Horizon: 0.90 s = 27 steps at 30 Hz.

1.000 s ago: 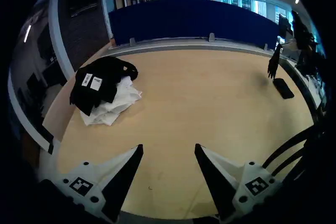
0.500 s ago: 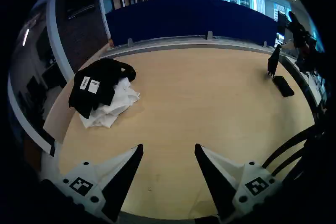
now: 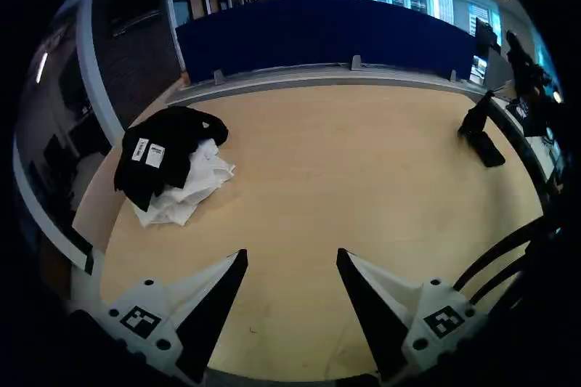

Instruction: Fold towel

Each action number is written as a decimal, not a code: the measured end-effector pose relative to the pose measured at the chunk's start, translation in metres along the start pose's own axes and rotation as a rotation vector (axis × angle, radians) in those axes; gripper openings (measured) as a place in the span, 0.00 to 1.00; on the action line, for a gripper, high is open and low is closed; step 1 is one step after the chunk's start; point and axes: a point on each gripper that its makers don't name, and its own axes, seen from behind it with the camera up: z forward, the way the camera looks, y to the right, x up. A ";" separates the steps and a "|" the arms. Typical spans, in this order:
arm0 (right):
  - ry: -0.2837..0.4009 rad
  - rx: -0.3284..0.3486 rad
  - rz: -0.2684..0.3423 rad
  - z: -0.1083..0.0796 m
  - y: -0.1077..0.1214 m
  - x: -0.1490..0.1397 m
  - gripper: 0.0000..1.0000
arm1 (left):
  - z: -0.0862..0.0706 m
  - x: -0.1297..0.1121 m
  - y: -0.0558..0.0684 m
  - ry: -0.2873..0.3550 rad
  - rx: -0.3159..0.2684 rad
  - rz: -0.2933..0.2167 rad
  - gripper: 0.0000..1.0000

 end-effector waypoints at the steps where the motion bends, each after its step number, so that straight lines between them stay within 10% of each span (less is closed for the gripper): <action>1: -0.010 -0.005 0.007 -0.002 0.001 -0.009 0.03 | 0.000 0.000 0.001 0.000 -0.002 0.001 0.91; 27: -0.310 -0.123 0.226 -0.008 0.003 -0.200 0.03 | -0.001 0.004 0.002 -0.001 -0.011 0.023 0.91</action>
